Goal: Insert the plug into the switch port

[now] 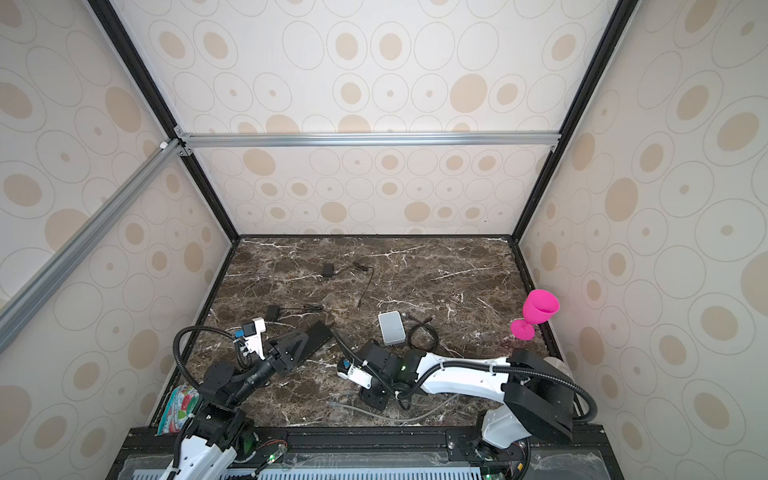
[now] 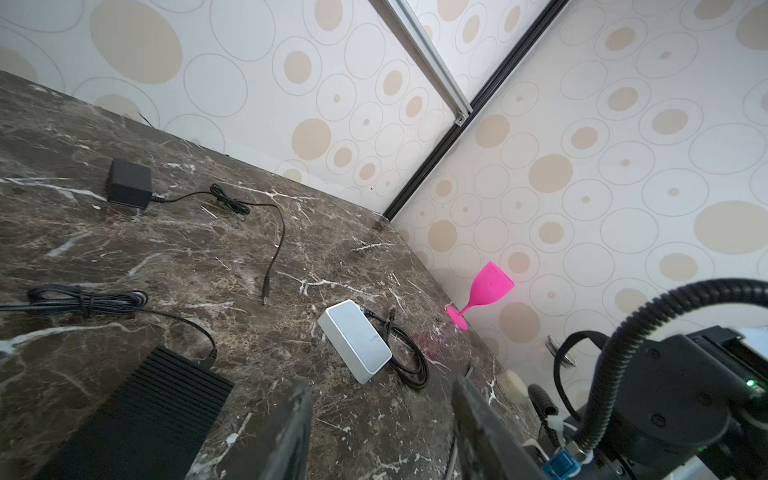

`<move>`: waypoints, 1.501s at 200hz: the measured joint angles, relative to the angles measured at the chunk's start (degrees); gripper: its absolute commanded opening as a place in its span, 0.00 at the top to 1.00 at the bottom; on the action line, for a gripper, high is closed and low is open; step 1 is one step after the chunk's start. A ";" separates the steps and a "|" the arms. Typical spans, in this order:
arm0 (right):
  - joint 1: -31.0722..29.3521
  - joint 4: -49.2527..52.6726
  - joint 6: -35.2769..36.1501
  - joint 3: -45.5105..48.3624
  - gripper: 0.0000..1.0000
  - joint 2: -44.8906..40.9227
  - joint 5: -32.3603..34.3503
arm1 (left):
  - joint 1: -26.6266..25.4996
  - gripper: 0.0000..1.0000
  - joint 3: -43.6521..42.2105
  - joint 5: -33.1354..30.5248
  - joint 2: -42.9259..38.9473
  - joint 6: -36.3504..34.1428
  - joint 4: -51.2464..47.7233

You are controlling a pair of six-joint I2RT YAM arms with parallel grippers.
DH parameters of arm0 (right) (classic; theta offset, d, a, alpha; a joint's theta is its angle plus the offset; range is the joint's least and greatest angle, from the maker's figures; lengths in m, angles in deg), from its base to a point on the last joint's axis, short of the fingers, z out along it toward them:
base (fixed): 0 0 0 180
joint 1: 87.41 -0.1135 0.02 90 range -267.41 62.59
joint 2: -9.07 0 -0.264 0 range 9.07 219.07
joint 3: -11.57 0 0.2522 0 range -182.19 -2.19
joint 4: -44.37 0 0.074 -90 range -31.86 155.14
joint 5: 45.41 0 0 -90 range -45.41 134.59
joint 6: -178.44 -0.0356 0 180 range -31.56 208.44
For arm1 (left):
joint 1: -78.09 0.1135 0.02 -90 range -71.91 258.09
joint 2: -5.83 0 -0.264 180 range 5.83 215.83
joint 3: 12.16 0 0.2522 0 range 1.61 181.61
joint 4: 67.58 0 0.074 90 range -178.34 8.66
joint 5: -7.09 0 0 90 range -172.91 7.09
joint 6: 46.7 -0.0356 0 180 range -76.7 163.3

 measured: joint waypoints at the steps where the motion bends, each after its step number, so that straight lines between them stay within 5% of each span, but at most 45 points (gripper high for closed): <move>1: 0.09 0.04 0.15 -0.15 0.63 0.17 -0.22 | 0.00 0.46 -0.02 0.02 0.04 0.02 0.00; 68: 2.51 2.56 5.05 -8.28 0.69 11.85 -6.36 | -0.68 0.46 -0.35 0.55 -0.59 0.33 0.09; 218: 0.70 5.05 8.44 -11.87 0.78 16.94 -2.99 | -1.29 0.46 -0.44 0.50 -0.81 0.31 0.81; 270: -0.17 4.72 8.83 -12.94 1.00 17.97 -2.16 | -1.29 0.46 -0.44 0.48 -0.81 0.31 0.83; 300: -0.31 3.21 8.48 -12.17 1.00 17.31 0.35 | -1.29 0.46 -0.44 0.22 -0.92 0.31 0.81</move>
